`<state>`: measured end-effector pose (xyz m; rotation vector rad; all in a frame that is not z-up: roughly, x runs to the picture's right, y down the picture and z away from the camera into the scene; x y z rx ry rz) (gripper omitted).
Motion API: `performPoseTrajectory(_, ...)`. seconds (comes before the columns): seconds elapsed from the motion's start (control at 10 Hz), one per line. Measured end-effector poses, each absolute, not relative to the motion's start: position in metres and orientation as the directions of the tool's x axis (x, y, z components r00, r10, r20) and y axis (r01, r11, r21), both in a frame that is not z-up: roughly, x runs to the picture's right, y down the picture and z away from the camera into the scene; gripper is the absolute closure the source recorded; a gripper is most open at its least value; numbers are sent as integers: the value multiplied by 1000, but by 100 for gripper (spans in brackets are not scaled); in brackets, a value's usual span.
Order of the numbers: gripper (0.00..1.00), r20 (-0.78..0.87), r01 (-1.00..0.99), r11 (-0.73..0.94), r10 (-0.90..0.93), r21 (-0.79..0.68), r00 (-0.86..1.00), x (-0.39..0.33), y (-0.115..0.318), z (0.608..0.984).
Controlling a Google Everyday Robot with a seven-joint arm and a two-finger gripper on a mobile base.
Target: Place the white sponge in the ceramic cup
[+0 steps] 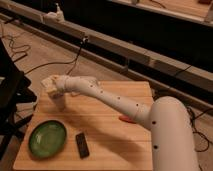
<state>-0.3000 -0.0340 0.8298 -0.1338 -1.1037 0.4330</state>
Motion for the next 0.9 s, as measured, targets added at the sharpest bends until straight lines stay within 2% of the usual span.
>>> performPoseTrajectory(0.5,28,830,-302,903,408,-306,381,-288,-19,838)
performPoseTrajectory(0.9,28,845,-335,895,409,-296,345,-275,-24,813)
